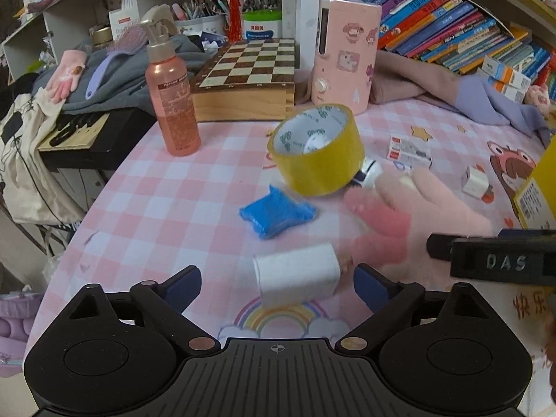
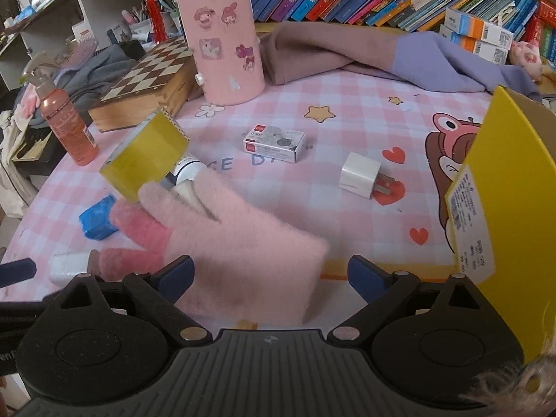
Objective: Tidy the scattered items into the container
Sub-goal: 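Close the left tool on the white charger block while the right tool grasps the pink glove, then carry the charger in the left tool while the right tool carries the glove to the yellow box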
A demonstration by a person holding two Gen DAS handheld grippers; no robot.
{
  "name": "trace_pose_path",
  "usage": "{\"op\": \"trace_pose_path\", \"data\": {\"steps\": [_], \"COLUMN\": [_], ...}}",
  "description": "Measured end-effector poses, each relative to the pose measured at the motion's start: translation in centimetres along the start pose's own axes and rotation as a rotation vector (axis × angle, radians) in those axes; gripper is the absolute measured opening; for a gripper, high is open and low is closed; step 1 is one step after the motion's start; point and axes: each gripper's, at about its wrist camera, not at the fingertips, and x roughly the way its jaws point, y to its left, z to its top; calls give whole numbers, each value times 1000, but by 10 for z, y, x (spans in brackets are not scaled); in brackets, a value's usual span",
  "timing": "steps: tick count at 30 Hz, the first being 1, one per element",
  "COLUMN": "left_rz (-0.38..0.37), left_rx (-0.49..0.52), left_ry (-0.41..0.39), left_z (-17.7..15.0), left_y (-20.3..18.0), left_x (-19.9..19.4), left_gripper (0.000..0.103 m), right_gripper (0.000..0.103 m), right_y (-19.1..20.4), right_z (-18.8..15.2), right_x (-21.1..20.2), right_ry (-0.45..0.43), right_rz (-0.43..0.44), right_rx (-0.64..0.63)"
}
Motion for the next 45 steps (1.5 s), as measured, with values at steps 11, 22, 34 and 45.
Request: {"op": "trace_pose_path", "data": {"steps": [11, 22, 34, 45], "left_rz": [-42, -47, -67, -123], "left_rx": [-71, -91, -114, -88], "left_ry": [30, -11, -87, -140], "left_z": [1, 1, 0, -12], "left_y": [5, 10, 17, 13], "left_x": [12, -3, -36, -72], "left_gripper": [55, 55, 55, 55], "right_gripper": [44, 17, 16, 16], "right_y": [-6, -9, -8, -11], "right_z": [3, 5, 4, -16], "right_x": [11, -7, -52, -96], "right_ry": [32, -22, -144, -206], "right_rz": [12, 64, 69, 72], "right_rx": [4, 10, -6, 2]}}
